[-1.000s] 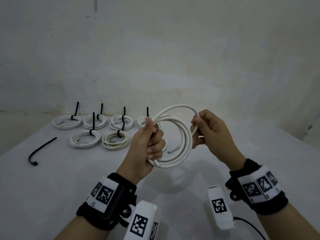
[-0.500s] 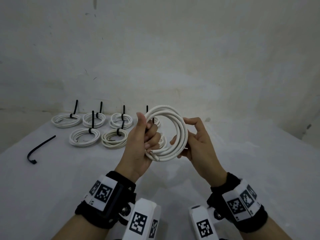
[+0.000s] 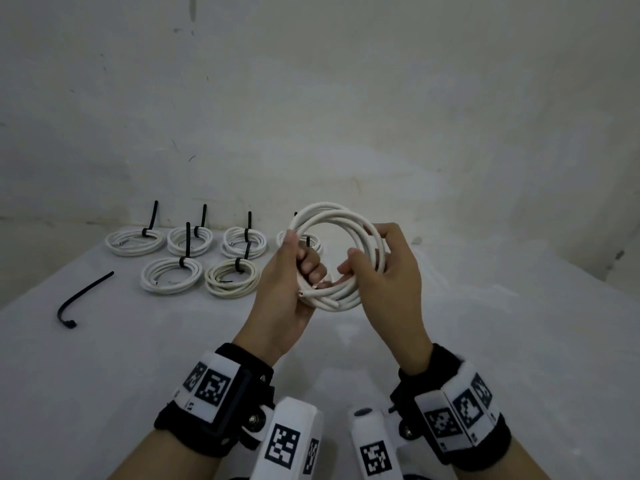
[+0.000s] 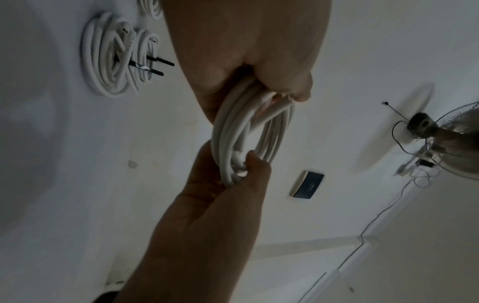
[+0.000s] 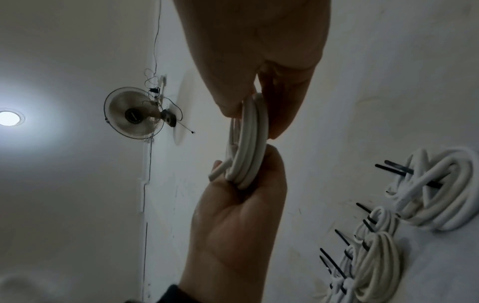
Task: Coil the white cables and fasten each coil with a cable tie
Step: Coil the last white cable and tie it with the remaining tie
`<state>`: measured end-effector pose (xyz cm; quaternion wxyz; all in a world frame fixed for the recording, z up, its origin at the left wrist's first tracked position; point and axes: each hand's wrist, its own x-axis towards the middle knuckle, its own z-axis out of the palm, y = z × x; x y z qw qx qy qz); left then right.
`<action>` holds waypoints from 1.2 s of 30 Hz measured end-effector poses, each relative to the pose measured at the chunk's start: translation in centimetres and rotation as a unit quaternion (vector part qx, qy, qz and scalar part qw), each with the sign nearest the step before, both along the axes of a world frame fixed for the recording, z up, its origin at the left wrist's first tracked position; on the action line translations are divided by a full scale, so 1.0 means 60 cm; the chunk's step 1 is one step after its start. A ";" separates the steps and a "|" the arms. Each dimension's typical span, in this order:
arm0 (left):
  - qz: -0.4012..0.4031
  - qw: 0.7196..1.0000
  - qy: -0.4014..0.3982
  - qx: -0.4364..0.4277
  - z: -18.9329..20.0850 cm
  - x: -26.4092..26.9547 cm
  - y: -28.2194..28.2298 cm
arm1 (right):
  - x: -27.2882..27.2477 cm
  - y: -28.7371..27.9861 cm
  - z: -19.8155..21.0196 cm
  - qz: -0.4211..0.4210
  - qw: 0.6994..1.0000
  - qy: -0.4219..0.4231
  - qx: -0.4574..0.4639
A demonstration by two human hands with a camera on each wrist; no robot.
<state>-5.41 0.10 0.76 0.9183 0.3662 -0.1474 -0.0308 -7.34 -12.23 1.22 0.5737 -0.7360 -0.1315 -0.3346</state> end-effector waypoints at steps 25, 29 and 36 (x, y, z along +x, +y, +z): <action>0.196 0.869 -0.226 0.393 -0.022 0.013 0.016 | 0.040 0.018 -0.021 0.154 0.920 0.161 0.324; 0.135 0.863 -0.207 0.440 -0.025 0.019 0.028 | 0.042 0.017 -0.038 0.126 0.909 0.188 0.350; 0.218 0.779 -0.114 0.577 -0.005 0.086 0.152 | 0.054 0.006 -0.063 0.105 0.897 0.200 0.381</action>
